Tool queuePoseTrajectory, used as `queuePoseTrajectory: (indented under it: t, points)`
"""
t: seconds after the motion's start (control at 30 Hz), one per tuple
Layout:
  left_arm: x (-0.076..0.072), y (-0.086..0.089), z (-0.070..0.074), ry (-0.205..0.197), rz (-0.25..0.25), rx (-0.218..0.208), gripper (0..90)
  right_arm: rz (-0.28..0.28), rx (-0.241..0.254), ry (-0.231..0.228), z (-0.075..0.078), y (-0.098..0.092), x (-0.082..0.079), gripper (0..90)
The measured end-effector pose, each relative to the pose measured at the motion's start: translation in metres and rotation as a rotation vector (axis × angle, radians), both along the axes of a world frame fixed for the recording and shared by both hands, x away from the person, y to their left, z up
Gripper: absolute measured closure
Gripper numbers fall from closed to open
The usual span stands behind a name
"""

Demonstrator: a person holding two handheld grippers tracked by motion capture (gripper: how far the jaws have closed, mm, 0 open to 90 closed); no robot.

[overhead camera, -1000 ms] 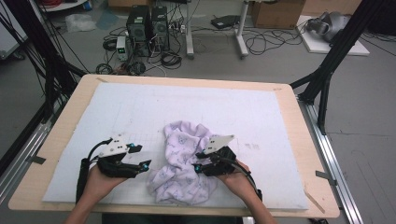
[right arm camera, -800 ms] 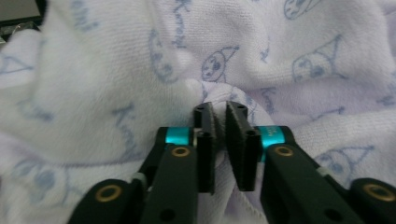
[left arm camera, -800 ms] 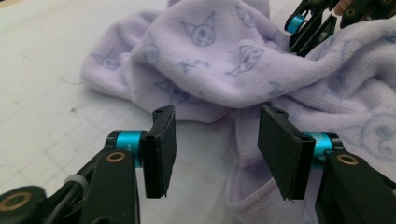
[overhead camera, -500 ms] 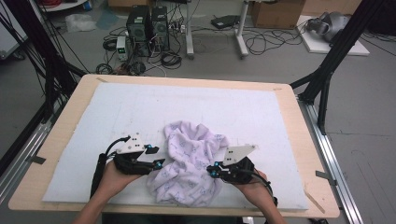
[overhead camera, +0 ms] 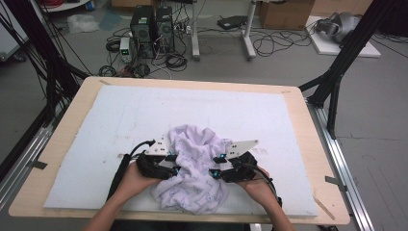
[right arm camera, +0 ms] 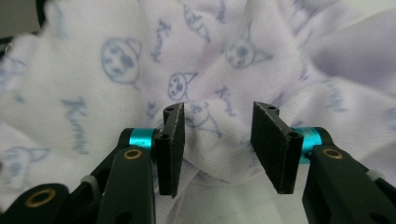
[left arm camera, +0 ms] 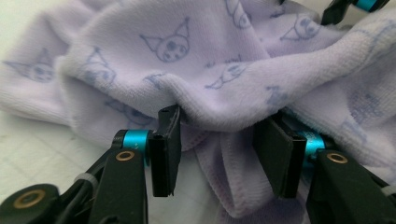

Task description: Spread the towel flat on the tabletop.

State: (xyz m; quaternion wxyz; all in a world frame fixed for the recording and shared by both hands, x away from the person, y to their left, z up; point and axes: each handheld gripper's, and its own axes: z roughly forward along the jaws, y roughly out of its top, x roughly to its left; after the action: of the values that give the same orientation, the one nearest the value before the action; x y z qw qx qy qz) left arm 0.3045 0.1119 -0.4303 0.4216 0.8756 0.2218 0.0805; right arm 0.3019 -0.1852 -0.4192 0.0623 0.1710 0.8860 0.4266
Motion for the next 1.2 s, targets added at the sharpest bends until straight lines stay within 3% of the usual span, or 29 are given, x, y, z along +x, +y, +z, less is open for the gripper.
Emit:
queuePoseTrajectory:
  t: [0.1, 0.3, 0.43, 0.57, 0.83, 1.07, 1.2]
  points:
    - [0.001, -0.008, -0.008, 0.020, -0.010, 0.030, 62.3, 0.021, -0.032, 0.014, -0.009, 0.008, 0.000, 54.0]
    - [0.002, -0.013, -0.009, 0.029, -0.027, 0.035, 77.2, 0.019, -0.029, 0.051, -0.015, 0.011, 0.002, 61.7]
    - [0.003, -0.013, -0.009, 0.025, -0.029, 0.036, 80.9, 0.037, -0.018, 0.066, -0.015, 0.010, 0.003, 70.7]
    - [-0.001, -0.013, -0.007, -0.001, -0.021, 0.044, 82.4, 0.052, -0.023, 0.033, -0.012, 0.009, 0.001, 76.5]
    - [-0.007, 0.006, 0.004, -0.026, -0.007, 0.023, 83.1, 0.043, 0.015, 0.008, 0.004, 0.004, -0.003, 77.9]
    - [-0.030, 0.033, 0.025, -0.100, 0.027, 0.007, 83.2, 0.054, 0.055, -0.022, 0.020, 0.002, -0.009, 78.1]
    - [-0.042, 0.050, 0.032, -0.112, 0.039, -0.003, 83.2, 0.067, 0.076, -0.031, 0.027, 0.003, -0.014, 78.2]
